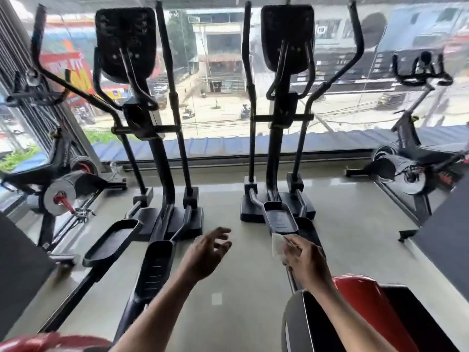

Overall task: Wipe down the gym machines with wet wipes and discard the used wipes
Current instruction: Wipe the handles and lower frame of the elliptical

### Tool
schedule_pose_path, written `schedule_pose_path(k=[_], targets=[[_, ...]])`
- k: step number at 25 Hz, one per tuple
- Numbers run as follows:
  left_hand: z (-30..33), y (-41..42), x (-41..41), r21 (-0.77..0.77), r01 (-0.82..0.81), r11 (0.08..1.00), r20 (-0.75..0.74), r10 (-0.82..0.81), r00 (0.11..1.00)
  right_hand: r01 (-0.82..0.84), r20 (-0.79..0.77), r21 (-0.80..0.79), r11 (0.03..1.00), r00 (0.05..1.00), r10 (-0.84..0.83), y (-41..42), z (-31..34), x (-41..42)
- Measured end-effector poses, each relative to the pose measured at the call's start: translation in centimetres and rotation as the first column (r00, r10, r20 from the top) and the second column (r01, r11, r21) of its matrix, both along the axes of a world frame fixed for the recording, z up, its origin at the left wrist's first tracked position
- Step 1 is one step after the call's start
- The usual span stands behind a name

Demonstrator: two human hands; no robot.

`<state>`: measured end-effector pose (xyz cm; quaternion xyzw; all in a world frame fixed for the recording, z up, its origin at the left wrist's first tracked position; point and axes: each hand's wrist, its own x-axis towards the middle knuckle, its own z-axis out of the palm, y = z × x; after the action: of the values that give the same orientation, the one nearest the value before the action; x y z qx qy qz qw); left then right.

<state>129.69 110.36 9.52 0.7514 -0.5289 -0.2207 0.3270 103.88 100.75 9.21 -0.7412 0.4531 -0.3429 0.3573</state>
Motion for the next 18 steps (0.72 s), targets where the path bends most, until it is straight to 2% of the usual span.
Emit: schedule_pose_path(k=[4, 9, 12, 18], targets=[[0.9, -10.0, 5.2, -0.029, 0.064, 0.998, 0.023, -0.064, 0.998, 0.065, 0.04, -0.014, 0.998, 0.997, -0.064, -8.1, -0.2, 4.4], [0.0, -22.8, 13.7, -0.098, 0.077, 0.992, -0.047, -0.082, 0.996, 0.174, -0.072, -0.1, 0.98, 0.981, -0.182, -21.2, -2.3, 9.6], [0.2, -30.9, 17.9, -0.131, 0.075, 0.989, -0.058, -0.083, 0.995, 0.209, -0.076, -0.137, 0.968, 0.972, -0.221, -28.3, -1.4, 12.2], [0.7, -46.1, 20.8, -0.13, 0.217, 0.967, -0.015, -0.221, 0.975, 0.285, -0.014, -0.04, 0.958, 0.958, -0.286, -38.9, -1.6, 15.7]])
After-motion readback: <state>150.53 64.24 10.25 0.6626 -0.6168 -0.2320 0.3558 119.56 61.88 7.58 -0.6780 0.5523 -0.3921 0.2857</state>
